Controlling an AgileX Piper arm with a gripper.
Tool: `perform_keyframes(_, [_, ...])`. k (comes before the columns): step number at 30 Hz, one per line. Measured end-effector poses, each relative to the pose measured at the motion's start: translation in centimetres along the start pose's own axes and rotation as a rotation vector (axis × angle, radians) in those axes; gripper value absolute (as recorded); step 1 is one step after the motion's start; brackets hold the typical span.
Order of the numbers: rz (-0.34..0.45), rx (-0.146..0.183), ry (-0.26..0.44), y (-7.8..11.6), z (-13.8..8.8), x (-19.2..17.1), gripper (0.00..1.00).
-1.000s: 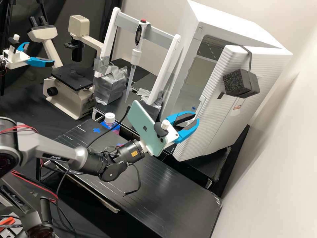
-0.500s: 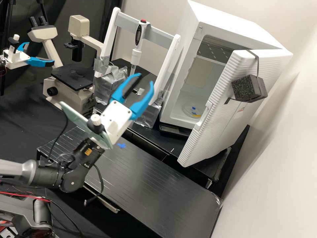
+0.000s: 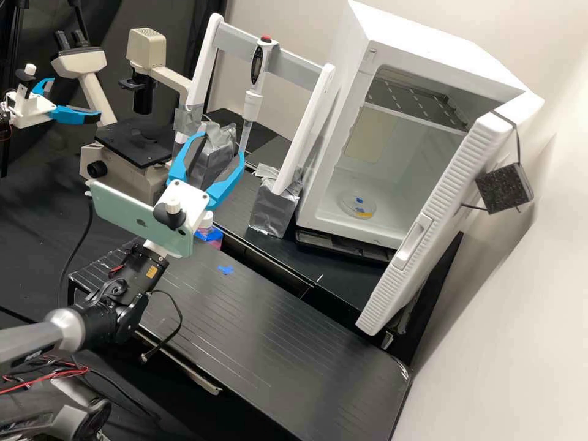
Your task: Open the door
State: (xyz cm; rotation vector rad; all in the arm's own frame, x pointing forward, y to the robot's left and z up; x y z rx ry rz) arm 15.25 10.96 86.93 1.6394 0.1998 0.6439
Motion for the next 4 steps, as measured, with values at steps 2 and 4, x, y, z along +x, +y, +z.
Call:
perform_keyframes(2, [-0.012,-0.006,-0.028,-0.68,0.56,0.26,1.0])
perform_keyframes(4, [-0.002,-0.017,-0.045,-0.93,0.91,0.42,1.0])
